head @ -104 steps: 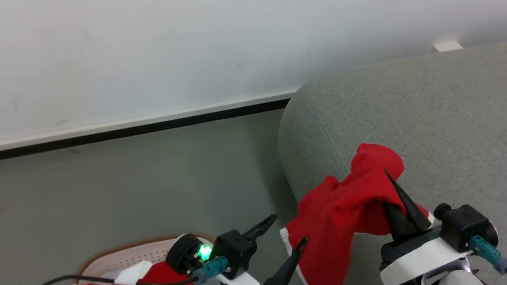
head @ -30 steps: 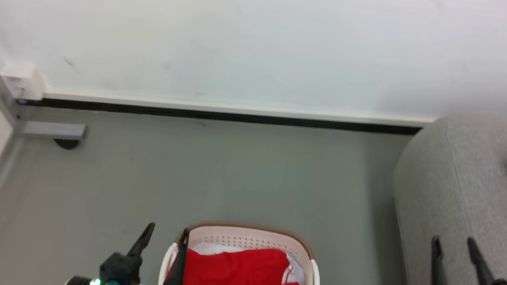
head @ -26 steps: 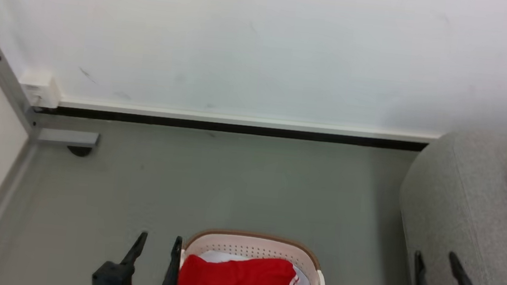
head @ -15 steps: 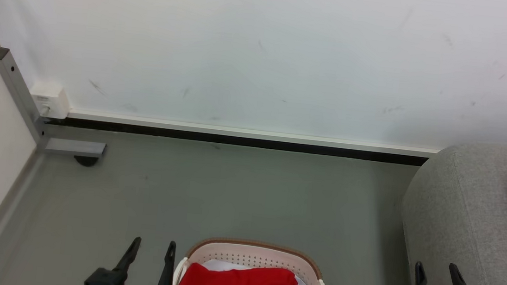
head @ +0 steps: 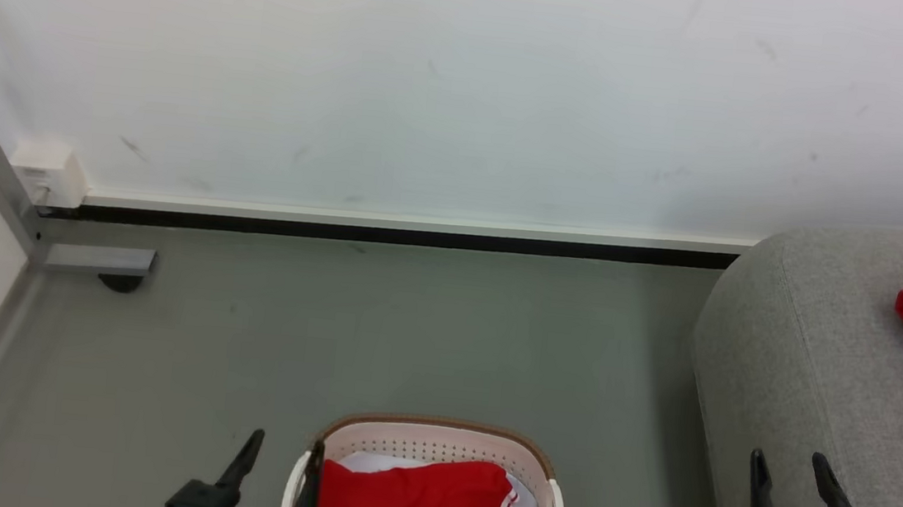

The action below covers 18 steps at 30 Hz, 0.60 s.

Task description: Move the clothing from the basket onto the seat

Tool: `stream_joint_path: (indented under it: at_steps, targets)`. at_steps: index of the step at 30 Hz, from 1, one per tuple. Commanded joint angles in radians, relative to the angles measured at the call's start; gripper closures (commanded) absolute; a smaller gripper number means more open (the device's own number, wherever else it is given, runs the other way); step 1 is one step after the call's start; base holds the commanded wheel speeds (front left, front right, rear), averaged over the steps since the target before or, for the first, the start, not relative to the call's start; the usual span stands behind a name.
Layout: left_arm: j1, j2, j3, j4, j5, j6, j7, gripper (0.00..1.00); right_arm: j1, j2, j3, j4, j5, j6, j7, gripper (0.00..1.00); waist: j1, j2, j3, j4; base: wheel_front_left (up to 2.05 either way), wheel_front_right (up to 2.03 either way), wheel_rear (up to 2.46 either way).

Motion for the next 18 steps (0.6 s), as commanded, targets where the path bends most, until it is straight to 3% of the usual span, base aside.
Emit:
stream_joint_path:
  at_steps: [1,5,18]
  targets:
    - [-0.019,0.0,-0.008,0.023,0.017,-0.015,-0.001,0.0,-0.015,-0.001,-0.009,-0.011,-0.012,-0.003,0.0,0.0,0.0,0.0,0.026,-0.02,0.0,0.0,0.0]
    - [-0.111,0.0,-0.059,0.1,0.055,-0.045,0.021,0.0,-0.057,-0.001,-0.026,-0.048,-0.015,-0.002,0.0,0.0,0.0,0.0,0.126,-0.05,0.0,0.0,0.0]
    - [-0.504,-0.018,-0.213,0.415,0.13,-0.142,0.269,0.0,-0.229,-0.001,-0.028,-0.187,0.004,-0.002,0.0,0.0,0.0,0.0,0.54,-0.178,0.0,0.0,0.0]
